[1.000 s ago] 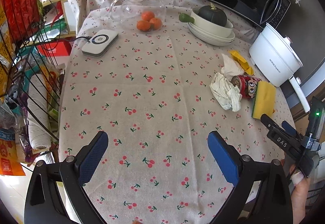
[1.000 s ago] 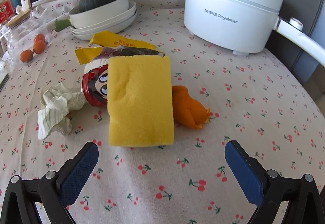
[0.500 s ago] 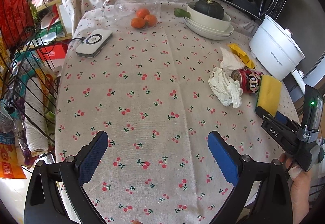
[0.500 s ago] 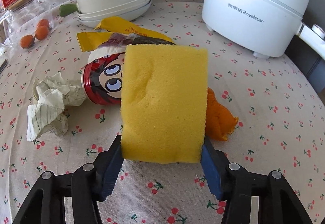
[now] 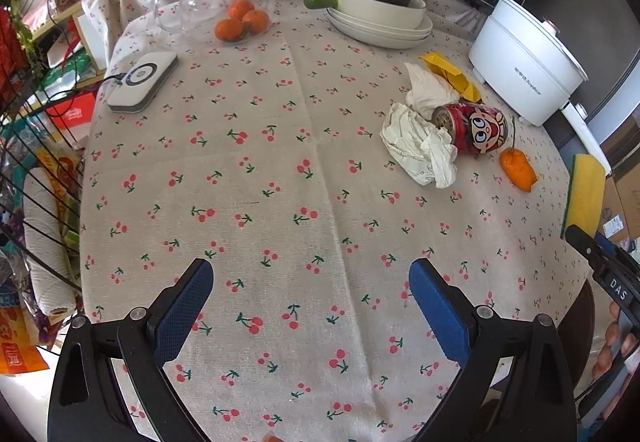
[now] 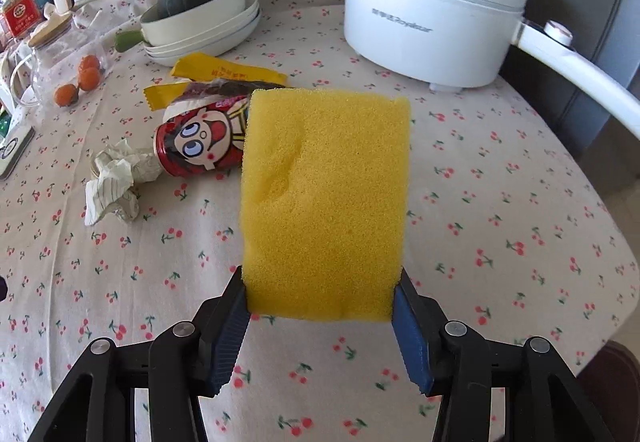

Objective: Collect trash
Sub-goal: 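Lift the sponge with the right tool while the left tool grasps the white tissue, then carry the yellow sponge and white tissue over the brown bin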

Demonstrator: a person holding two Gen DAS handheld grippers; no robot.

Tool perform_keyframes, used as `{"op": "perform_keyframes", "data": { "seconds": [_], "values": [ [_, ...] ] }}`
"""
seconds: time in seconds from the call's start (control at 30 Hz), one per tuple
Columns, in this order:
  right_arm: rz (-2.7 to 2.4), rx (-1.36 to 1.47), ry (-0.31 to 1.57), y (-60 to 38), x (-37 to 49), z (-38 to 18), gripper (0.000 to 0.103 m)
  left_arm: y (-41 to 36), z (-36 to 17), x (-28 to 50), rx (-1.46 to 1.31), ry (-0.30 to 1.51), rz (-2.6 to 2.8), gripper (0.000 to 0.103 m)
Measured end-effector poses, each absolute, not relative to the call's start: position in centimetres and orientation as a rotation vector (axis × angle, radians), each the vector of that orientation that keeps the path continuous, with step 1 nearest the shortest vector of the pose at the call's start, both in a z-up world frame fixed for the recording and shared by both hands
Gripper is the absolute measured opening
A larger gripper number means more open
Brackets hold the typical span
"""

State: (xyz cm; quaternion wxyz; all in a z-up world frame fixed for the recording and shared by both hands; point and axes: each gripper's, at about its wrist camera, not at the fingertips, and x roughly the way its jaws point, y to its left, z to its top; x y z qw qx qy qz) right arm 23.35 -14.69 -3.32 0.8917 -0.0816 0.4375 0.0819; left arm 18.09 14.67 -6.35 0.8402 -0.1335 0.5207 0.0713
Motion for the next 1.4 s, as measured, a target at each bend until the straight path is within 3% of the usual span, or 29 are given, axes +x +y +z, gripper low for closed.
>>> {"op": "perform_keyframes", "data": {
  "seconds": [0.37,0.57,0.67,0.73,0.83,1.4],
  "values": [
    [0.117,-0.138,0.946,-21.6,21.1,-2.3,0.058,9.9,-6.9,24.0,-0.259,1.027,0.05,0.098],
    [0.099,-0.124,0.955,-23.8,20.4,-2.0,0.058,8.5,-8.0,27.8,-0.261,0.992,0.03,0.088],
    [0.094,-0.141,0.959,-24.7,20.2,-2.1,0.058,8.1,-8.6,28.9,-0.256,0.996,0.022,0.069],
    [0.089,-0.157,0.962,-25.3,20.0,-2.3,0.058,7.9,-9.0,29.3,-0.254,1.007,0.014,0.041],
    [0.077,-0.169,0.971,-26.2,19.8,-2.6,0.058,7.9,-9.0,28.9,-0.26,1.006,0.014,0.034],
    [0.089,-0.081,0.926,-27.3,14.2,0.7,0.058,6.4,-3.9,19.3,-0.28,1.013,-0.036,0.03]
  ]
}}
